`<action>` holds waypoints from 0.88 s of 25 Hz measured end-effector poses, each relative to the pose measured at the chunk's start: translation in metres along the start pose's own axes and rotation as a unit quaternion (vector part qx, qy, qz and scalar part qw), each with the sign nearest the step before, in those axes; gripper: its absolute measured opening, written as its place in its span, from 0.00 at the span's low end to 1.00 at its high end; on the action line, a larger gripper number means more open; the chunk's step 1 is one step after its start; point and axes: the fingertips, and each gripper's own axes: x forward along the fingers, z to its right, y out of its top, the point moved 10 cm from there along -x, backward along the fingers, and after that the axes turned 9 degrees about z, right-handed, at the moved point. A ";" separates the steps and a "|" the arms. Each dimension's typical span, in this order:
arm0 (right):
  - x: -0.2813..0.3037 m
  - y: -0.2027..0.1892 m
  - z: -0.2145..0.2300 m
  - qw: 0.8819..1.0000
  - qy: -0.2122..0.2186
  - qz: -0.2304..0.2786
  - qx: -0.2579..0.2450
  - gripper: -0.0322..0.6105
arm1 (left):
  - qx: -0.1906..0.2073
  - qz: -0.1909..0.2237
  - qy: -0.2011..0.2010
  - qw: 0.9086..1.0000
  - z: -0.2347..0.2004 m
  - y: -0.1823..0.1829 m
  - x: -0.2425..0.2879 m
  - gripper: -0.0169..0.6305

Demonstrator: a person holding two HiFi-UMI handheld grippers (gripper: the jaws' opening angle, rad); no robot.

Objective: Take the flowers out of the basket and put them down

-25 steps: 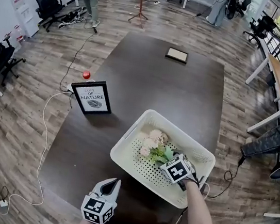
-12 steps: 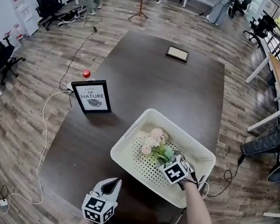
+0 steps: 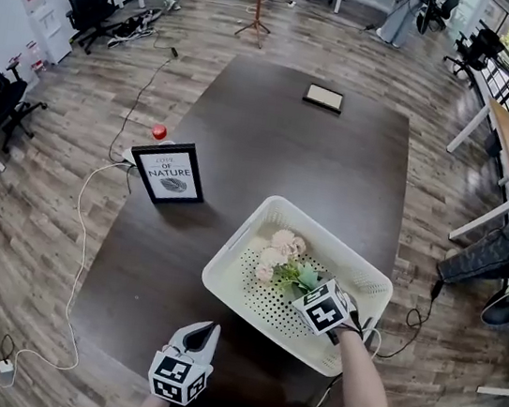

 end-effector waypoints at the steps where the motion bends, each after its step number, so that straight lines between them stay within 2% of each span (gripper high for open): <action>1: 0.000 0.000 0.001 1.000 0.000 0.002 0.004 0.18 | 0.000 0.000 0.000 1.000 0.000 -0.001 0.000 0.04; 6: -0.002 -0.001 0.006 0.999 -0.005 0.015 0.045 0.16 | 0.001 -0.002 -0.007 1.000 0.002 -0.001 0.000 0.04; 22: -0.021 0.009 0.000 0.999 -0.014 0.024 0.042 0.14 | -0.005 0.002 -0.007 1.000 0.003 -0.002 -0.001 0.04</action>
